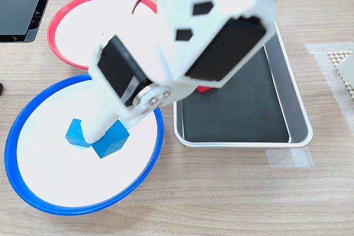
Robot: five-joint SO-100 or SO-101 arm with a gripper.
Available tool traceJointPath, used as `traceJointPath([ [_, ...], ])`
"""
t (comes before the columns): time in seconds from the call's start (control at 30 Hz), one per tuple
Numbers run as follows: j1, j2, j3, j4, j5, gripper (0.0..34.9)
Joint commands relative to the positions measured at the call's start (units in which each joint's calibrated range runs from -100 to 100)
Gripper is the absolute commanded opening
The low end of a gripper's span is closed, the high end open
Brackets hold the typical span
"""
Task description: Move six blocks from tray to matching dishes
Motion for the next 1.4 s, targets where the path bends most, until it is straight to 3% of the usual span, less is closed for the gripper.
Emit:
traceJointPath([
  [0.0, -0.3, 2.8, -4.2, -2.1, -0.4, 17.0],
  [0.07, 0.1, 2.7, -4.2, -1.2, -0.5, 17.0],
  [0.13, 1.0, 1.2, -3.7, 0.8, -0.5, 13.3],
  [0.2, 2.0, -1.6, -2.4, 4.0, -0.4, 5.8],
  [0.23, 2.8, -3.5, -1.2, 6.1, -0.4, 0.3],
  [0.43, 11.6, -16.8, 13.8, 21.4, 2.1, 0.3],
  [0.57, 17.6, -19.6, 22.2, 25.8, 7.3, 0.4],
  [0.63, 20.0, -19.7, 25.0, 25.5, 8.8, 1.6],
  [0.7, 20.7, -19.1, 26.7, 23.9, 9.6, 6.5],
  [0.73, 20.6, -18.7, 26.9, 23.4, 9.7, 9.0],
  [0.9, 17.5, -17.3, 25.9, 21.9, 9.6, 14.5],
  [1.37, 17.7, -6.9, 21.1, 15.3, 10.4, 14.0],
])
